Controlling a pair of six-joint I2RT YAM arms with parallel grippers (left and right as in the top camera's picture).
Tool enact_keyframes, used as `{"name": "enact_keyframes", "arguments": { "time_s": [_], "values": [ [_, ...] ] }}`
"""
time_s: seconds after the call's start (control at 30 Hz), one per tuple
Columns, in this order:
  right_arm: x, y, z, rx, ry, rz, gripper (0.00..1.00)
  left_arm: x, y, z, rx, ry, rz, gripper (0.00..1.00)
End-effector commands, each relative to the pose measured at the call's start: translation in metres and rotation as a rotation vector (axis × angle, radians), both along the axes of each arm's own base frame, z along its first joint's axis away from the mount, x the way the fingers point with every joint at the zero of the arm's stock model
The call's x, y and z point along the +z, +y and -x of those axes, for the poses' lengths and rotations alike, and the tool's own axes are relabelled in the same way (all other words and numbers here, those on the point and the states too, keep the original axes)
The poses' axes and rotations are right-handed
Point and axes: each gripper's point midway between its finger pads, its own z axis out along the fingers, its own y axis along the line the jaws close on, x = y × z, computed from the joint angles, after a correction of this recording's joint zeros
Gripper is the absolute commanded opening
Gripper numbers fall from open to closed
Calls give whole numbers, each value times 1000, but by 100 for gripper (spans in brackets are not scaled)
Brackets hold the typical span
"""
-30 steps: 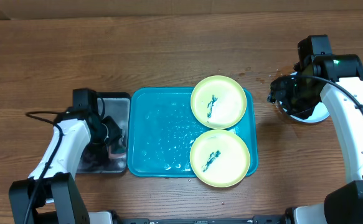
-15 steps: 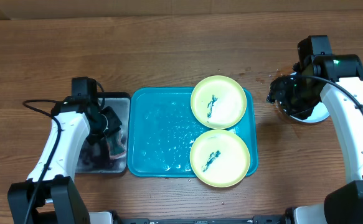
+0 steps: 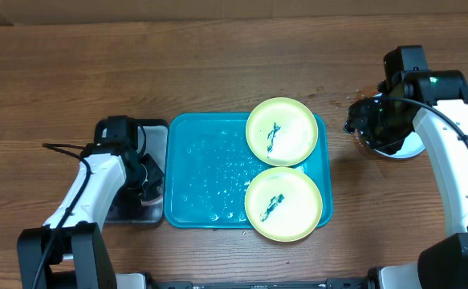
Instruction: Clean dirty plates on tray and stack at the side
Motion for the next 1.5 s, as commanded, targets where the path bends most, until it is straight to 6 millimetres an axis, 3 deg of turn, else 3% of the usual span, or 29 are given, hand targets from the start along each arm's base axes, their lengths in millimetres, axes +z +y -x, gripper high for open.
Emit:
{"name": "enact_keyframes", "arguments": {
  "time_s": [0.0,0.2,0.53,0.7,0.87,1.0,1.13,1.3,1.47],
  "values": [
    [-2,2,1,1,7,-8,64,-4,5,3,35,13,-27,29],
    [-2,2,1,1,6,-8,64,-5,9,4,51,20,-51,4],
    [-2,2,0,2,6,-8,56,3,17,-5,11,-8,-98,4],
    [-2,1,-4,21,-12,-3,56,30,19,-20,-49,-68,-116,4],
    [-8,1,-9,54,-12,3,56,68,38,-25,-46,-69,-225,4],
    [-17,1,-10,59,14,3,54,81,40,-32,-94,-85,-245,4],
    [-38,5,-5,123,69,8,54,80,37,-35,-170,-88,-234,4],
    [-86,7,5,157,148,3,54,80,35,-36,-182,-92,-223,4],
    [-113,34,7,263,121,-131,52,80,35,-35,-183,-88,-221,4]
  ]
}}
